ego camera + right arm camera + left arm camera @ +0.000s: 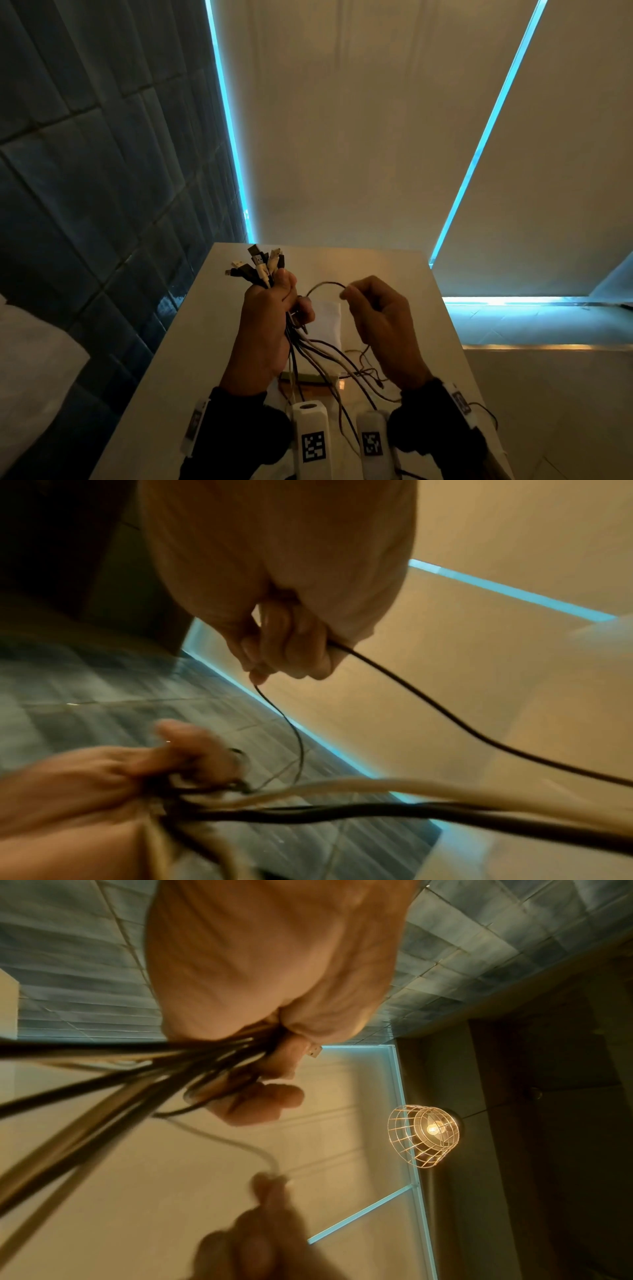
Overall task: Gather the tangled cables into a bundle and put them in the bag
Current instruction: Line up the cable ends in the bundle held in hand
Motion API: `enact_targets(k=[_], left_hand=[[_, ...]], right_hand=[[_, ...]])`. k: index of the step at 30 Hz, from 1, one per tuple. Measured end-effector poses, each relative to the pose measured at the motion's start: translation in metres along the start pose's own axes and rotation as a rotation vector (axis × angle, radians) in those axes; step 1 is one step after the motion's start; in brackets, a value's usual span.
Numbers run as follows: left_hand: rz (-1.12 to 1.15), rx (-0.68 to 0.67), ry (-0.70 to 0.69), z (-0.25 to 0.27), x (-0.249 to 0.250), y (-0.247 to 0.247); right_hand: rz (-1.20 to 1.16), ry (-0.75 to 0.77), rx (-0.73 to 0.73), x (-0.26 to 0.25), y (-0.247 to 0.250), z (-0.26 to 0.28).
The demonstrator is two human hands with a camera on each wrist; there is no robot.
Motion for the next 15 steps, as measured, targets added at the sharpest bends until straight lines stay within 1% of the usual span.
enact_targets(k=[2,3,5,7,9,11,13,15], left_hand=[[-0.01,0.006,-0.001,0.002,0.001,-0.002],[-0.002,0.003,-0.006,0.002,0.002,-0.002],[0.036,-0.032,-0.017,0.002,0.005,-0.003],[0.093,-0.083,-0.016,0.004,0.008,-0.005],[0.169,-0.101,-0.023,0.005,0.009,-0.007],[0.225,-0.094,-0.04,0.004,0.009,-0.005],[0.243,-0.107,-0.066,0.002,0.01,-0.002],[0.231,-0.127,-0.084,0.001,0.01,-0.001]], right_hand=[[-0.03,0.094,-0.089,-0.026,-0.007,0.005],[-0.046,0.115,-0.145,-0.034,-0.009,0.008],[-0.058,0.088,-0.264,-0.034,-0.014,0.013],[-0.016,0.038,-0.348,-0.023,-0.018,0.015],[0.021,-0.011,-0.37,-0.007,-0.018,0.018],[-0.002,-0.085,-0.36,0.009,-0.012,0.021],[-0.034,-0.162,-0.313,0.023,-0.004,0.024],[-0.026,-0.203,-0.255,0.038,0.004,0.026]])
Point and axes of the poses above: each hand's wrist, its own z-axis away from the middle knuckle, its own y-axis out of the back of the hand, x = y × z, the point moved 2 cm from there along -z, towards the middle knuckle, and after that the axes turned 6 degrees about -x, right-handed, at the moved point
